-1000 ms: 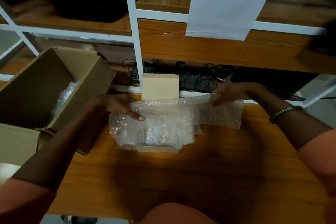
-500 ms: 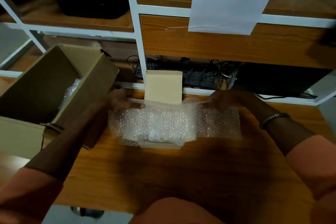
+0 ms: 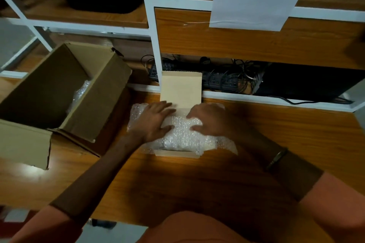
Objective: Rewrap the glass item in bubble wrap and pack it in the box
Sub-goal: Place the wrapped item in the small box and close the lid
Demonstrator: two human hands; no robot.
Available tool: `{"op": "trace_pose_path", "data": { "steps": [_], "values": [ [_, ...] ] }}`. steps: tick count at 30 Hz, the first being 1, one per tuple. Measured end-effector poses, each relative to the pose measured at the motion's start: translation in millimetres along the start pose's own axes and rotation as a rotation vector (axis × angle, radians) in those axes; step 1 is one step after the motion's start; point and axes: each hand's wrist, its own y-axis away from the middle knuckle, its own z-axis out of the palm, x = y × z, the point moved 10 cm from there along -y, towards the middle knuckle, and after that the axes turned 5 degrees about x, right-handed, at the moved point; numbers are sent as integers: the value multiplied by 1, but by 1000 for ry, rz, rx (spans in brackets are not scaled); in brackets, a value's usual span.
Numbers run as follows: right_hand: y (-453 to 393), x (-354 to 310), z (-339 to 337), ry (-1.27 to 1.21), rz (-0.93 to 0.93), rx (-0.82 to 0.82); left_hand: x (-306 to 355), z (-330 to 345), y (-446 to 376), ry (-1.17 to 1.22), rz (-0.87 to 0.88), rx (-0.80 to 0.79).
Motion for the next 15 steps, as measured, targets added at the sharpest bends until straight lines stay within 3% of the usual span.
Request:
{"op": "trace_pose_path", "data": {
  "steps": [5, 9, 15],
  "values": [
    [0, -6, 52, 307, -77, -70, 1, 32, 19, -124, 36, -105],
    [0, -3, 61, 333, -50, -60, 2, 43, 31, -222, 38, -143],
    [-4, -6, 59, 369, -2, -29, -3, 43, 34, -246, -55, -76]
  ]
}}
